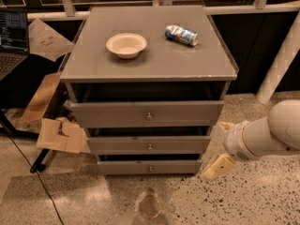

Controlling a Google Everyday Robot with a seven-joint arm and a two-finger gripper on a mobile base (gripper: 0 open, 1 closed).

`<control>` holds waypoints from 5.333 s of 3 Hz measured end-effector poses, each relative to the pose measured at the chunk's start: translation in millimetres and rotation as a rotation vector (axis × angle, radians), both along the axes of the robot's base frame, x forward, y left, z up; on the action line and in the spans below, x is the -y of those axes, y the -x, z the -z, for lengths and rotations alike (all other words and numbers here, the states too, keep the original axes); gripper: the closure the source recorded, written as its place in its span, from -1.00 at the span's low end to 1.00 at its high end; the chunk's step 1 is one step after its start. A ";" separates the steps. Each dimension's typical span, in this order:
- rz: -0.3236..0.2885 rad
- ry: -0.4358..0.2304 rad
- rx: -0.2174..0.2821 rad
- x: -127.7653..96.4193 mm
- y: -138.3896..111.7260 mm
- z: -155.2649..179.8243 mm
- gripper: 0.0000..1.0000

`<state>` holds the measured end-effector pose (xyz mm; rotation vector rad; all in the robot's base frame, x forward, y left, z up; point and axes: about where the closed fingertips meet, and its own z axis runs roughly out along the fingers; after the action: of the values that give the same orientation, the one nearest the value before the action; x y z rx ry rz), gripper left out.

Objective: Open bottom drawer

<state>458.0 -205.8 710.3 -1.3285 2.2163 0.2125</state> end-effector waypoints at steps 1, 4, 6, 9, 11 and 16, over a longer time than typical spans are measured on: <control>-0.006 0.014 -0.081 -8.2 -2.9 46.7 -1.00; 0.047 -0.068 -0.112 -15.7 24.2 139.0 -1.00; 0.121 -0.118 -0.111 -20.6 10.1 275.7 -1.00; 0.124 -0.154 -0.132 -31.7 -48.1 350.9 -0.64; 0.123 -0.154 -0.133 -31.9 -47.8 351.0 0.32; 0.161 -0.214 0.112 -9.2 -77.3 379.1 1.00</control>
Offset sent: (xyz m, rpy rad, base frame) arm 0.0030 0.0077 -0.0447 -0.0136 0.0764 0.0055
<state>535.2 -196.6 331.2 -1.0180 2.1271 0.2984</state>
